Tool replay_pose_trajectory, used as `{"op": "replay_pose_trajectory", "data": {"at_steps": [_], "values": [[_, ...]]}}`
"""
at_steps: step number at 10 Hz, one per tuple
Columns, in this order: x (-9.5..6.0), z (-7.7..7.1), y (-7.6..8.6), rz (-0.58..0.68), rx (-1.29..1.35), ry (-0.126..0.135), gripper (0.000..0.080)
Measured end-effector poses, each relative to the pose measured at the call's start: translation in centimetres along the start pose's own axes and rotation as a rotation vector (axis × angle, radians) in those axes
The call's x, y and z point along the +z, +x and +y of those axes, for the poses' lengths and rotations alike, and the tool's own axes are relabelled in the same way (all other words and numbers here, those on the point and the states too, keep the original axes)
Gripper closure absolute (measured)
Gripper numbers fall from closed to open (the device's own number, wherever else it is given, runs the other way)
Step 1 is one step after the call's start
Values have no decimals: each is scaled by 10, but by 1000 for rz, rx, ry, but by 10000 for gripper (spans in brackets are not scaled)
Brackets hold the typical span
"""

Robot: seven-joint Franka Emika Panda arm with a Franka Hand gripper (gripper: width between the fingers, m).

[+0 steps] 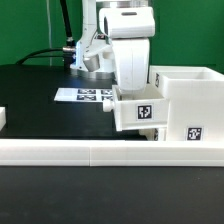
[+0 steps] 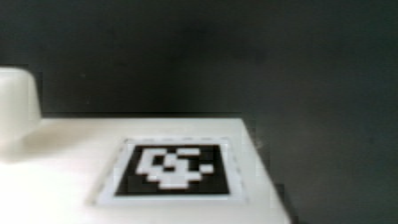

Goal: Assemble drawer

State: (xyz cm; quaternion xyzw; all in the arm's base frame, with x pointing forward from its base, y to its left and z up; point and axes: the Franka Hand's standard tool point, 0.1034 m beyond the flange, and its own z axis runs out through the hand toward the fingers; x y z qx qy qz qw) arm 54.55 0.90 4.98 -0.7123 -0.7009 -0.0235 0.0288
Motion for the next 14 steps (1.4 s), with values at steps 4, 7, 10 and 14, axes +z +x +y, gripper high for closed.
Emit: {"op": "replay_pose_trajectory", "data": {"at_steps": [4, 7, 10, 14], "values": [[1, -2, -6, 11, 49, -39, 757], [1, -3, -5, 10, 46, -38, 757], [0, 0, -3, 8, -18, -45, 757], [1, -1, 0, 3, 18, -47, 757]]}}
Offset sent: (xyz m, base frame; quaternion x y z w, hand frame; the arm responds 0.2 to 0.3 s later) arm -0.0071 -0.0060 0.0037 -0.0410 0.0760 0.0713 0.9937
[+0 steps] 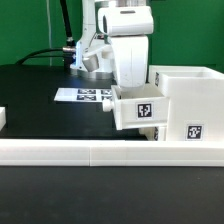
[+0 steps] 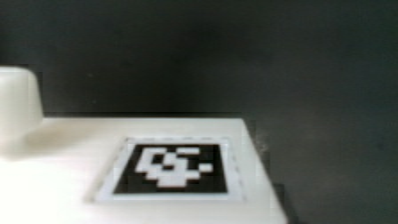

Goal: Assemble drawer

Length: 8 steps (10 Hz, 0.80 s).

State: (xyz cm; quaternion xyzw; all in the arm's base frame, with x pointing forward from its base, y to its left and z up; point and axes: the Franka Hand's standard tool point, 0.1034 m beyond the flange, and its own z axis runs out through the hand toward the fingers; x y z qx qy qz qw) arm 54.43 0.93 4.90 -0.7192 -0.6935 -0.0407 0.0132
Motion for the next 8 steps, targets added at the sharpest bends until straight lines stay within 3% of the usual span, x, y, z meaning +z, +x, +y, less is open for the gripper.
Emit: {"op": "replay_pose_trajectory", "data": {"at_steps": [4, 6, 7, 8], "values": [[1, -2, -3, 11, 45, 2, 757], [-3, 0, -2, 8, 47, 5, 442], [-6, 1, -1, 7, 50, 0, 442], [-11, 3, 1, 4, 52, -4, 259]]}}
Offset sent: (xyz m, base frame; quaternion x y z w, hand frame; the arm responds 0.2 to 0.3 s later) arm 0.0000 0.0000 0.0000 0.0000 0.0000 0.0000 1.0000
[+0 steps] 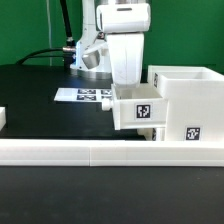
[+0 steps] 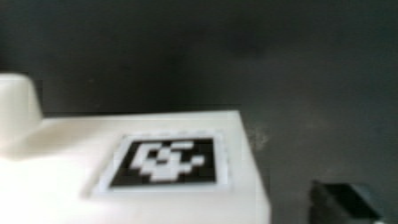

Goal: Assemble drawer

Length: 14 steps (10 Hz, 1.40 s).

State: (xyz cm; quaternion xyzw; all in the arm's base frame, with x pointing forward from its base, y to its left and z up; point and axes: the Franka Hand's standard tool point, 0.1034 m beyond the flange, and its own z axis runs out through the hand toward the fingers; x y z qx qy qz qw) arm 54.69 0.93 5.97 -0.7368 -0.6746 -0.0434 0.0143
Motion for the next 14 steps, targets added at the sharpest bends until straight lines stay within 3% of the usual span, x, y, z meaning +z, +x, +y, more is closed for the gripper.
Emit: {"op": "replay_pose_trajectory", "data": {"at_steps": [1, 4, 6, 8, 10, 12, 14], "values": [[-6, 1, 0, -5, -2, 2, 181], [-37, 7, -12, -38, -9, 21, 156], [-46, 11, -32, -50, -26, 22, 151], [-48, 14, -46, -59, -19, 15, 151], [-46, 13, -45, -53, -26, 20, 151], [-33, 12, -54, -13, -97, 35, 151], [-24, 28, -70, 69, -112, 49, 151]]}}
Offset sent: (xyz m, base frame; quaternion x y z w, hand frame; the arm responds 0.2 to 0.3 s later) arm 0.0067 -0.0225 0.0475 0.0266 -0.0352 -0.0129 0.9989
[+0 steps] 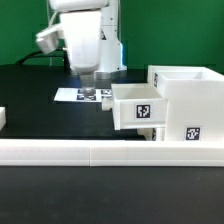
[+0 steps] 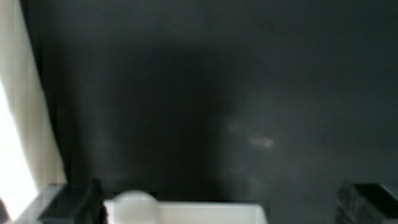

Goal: Assemble drawer

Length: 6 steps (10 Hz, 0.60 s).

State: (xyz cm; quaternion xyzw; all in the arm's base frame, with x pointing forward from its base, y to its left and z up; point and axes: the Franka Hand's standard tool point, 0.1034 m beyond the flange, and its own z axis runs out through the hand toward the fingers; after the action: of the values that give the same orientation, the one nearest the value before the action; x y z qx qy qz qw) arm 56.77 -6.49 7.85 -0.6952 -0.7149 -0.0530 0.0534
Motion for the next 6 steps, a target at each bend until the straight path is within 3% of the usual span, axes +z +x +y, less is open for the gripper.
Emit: {"op": "replay_pose_trajectory", "data": {"at_steps": [3, 6], "values": [[9, 12, -11, 108, 11, 16, 151], [19, 14, 8, 126, 32, 31, 151]]}}
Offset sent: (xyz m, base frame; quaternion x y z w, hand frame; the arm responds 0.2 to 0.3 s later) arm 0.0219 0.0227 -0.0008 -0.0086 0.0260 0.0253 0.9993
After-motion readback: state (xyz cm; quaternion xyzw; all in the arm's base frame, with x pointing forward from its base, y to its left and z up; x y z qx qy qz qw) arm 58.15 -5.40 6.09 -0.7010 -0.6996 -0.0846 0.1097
